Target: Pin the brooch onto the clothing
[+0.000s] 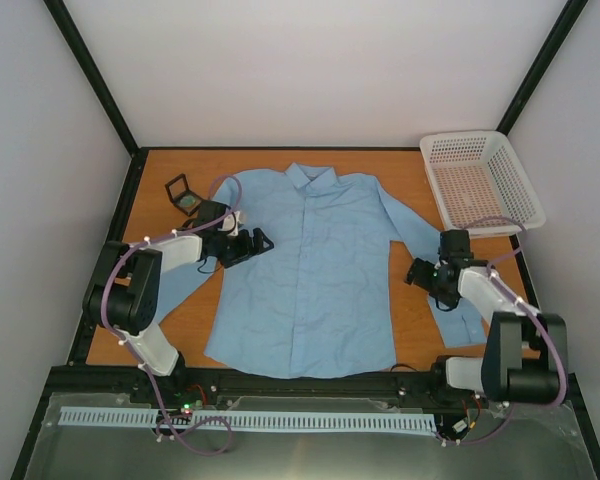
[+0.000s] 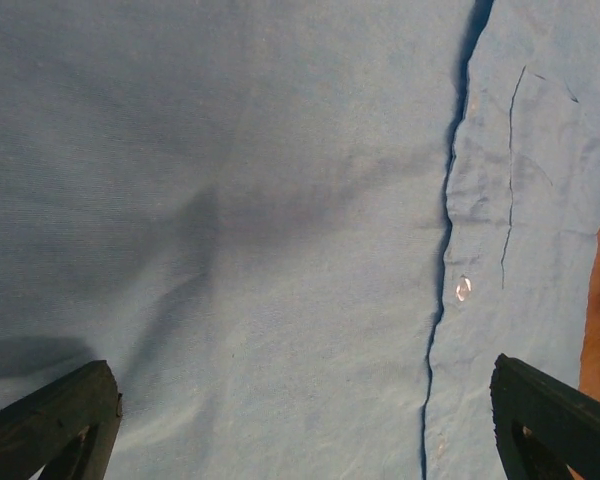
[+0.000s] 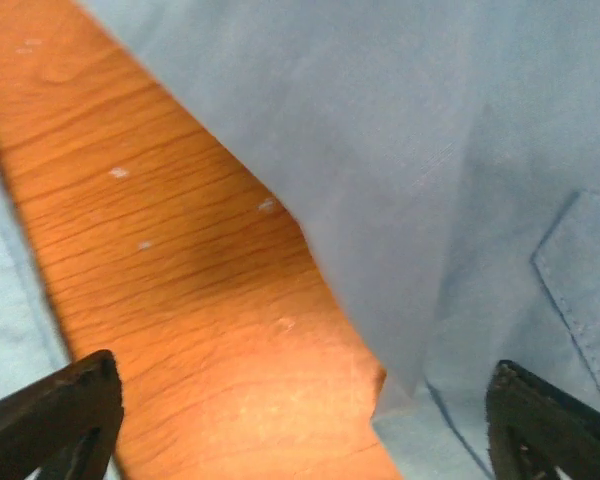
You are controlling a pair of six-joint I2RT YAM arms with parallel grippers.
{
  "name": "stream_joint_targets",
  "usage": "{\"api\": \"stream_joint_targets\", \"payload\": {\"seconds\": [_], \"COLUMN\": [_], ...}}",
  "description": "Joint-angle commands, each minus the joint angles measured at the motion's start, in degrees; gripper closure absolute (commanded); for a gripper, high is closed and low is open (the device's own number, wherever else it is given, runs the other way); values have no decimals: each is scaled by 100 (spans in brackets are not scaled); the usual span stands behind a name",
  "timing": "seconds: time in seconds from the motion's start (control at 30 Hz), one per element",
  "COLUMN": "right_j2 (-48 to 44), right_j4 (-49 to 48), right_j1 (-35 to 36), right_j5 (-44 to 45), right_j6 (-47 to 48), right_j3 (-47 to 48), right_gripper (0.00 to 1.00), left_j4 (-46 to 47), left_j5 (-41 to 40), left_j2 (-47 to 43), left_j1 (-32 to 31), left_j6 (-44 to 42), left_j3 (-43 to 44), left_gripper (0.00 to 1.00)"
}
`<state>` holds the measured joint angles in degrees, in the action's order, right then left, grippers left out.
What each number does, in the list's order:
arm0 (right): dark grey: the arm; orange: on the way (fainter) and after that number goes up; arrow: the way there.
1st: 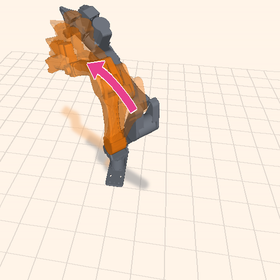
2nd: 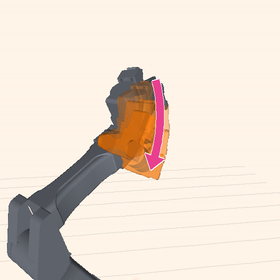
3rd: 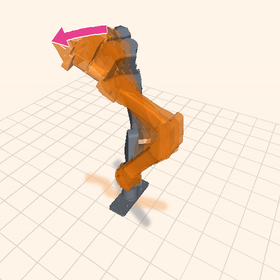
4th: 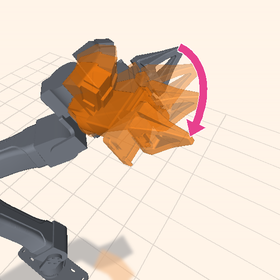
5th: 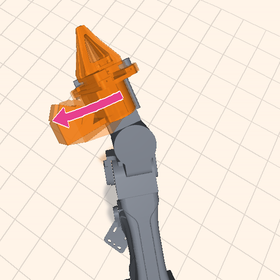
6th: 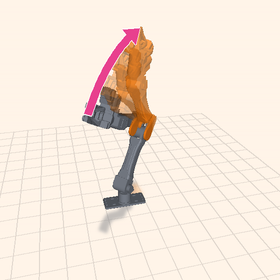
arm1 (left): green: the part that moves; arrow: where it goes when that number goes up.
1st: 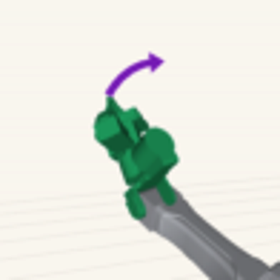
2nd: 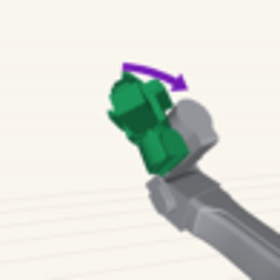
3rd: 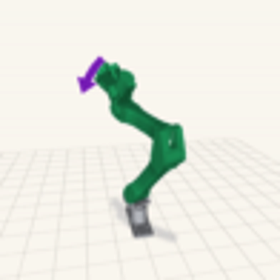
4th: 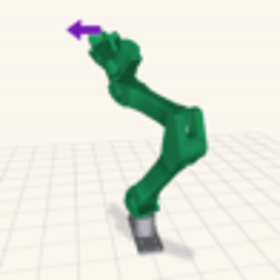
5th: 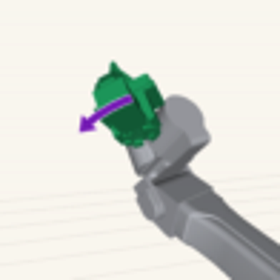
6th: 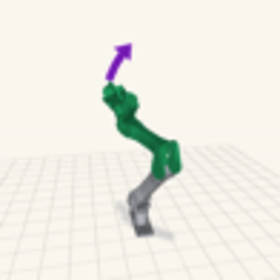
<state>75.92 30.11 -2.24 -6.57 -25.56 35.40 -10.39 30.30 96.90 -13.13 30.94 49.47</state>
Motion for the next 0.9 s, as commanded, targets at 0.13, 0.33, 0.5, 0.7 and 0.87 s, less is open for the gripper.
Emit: {"api": "stream_joint_targets", "payload": {"seconds": [0.13, 0.33, 0.5, 0.7, 0.87], "right_j2": [-957, 117, 1770, 3452, 3895], "right_j4": [-250, -298, -524, -41, 18], "right_j1": [86, 944, 1481, 1847, 1812], "right_j5": [-1329, -745, -629, 315, 1088], "right_j6": [581, 1105, 1067, 525, 399], "right_j3": [124, 1270, 2807, 4360, 4534], "right_gripper": [0, 0, 0, 0, 0], "left_j4": [-78, 19, 65, 64, 64], "left_j5": [134, 347, 336, 314, 295], "left_j2": [-181, -275, -314, -358, -378], "left_j1": [39, 38, 38, 38, 38], "left_j6": [-88, -114, -83, -16, -26], "left_j3": [20, -75, -175, -243, -299], "left_gripper": [0, 0, 0, 0, 0]}}
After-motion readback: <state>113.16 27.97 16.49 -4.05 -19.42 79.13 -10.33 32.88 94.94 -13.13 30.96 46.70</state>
